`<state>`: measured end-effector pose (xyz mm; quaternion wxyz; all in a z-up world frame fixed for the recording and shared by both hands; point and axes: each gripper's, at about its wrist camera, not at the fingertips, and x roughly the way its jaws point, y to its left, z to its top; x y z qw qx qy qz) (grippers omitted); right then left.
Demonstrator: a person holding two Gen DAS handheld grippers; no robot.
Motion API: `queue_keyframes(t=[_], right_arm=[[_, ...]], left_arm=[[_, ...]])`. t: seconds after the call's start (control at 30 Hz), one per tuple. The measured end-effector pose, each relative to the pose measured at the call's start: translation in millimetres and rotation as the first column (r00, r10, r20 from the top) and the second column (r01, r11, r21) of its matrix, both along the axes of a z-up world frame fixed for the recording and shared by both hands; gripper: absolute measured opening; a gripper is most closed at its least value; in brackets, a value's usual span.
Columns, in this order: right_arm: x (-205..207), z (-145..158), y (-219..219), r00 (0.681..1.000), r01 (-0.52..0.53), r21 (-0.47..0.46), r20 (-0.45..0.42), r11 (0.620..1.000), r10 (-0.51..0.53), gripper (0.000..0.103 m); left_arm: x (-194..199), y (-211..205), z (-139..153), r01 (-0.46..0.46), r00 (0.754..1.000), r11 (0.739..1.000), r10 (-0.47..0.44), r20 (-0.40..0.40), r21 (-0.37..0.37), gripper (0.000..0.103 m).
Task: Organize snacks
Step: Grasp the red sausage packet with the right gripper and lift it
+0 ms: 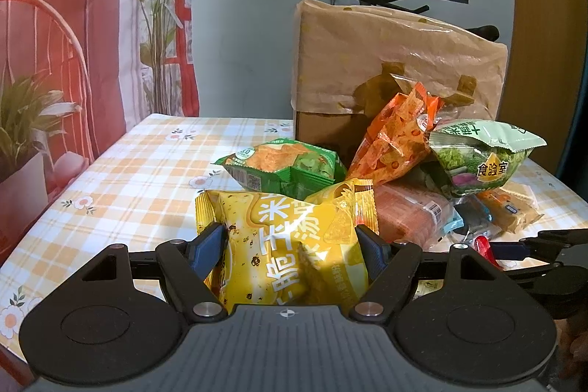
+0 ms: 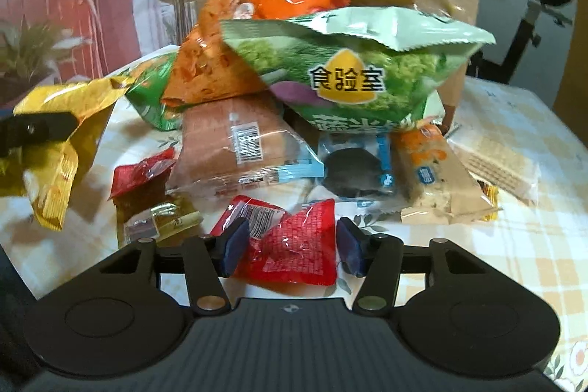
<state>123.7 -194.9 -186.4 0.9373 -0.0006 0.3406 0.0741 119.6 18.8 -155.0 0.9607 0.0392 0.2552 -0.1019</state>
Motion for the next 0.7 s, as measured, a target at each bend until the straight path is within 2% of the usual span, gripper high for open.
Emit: queue_keyframes(t=[0.07,0.13,0.23,0.5,0.7], right_arm=[[-0.4,-1.6,1.3,1.000,-0.008,-0.010,0.010,1.000,0.008,0.055],[-1.5,-1.2,0.4,1.000,-0.009,-0.010,0.015,1.000,0.009,0.045],[-2.9,0.9,-3.2,1.000,-0.012,0.010,0.015,1.000,0.012,0.042],[-17.0,20.9,-6.7,0.993,-0.025,0.022,0.115,0.999,0.022,0.041],[-23.9,32.1,-10.1,0.988,-0.031,0.047,0.155,0.998,0.024,0.041]], left_arm=[[-0.5,0.2,0.1,0.000,1.000,1.000,0.000,0.003,0.001,0.078],[-0.8,0.5,0.5,-0.002,1.000,1.000,0.002,0.005,0.001,0.078],[-1.8,0.5,1.4,-0.004,1.000,1.000,0.004,0.009,0.000,0.078],[-7.0,-0.1,5.0,-0.007,1.000,1.000,0.007,0.028,0.002,0.078],[-9.9,-0.4,11.6,-0.011,0.999,1.000,0.011,0.047,0.000,0.078]])
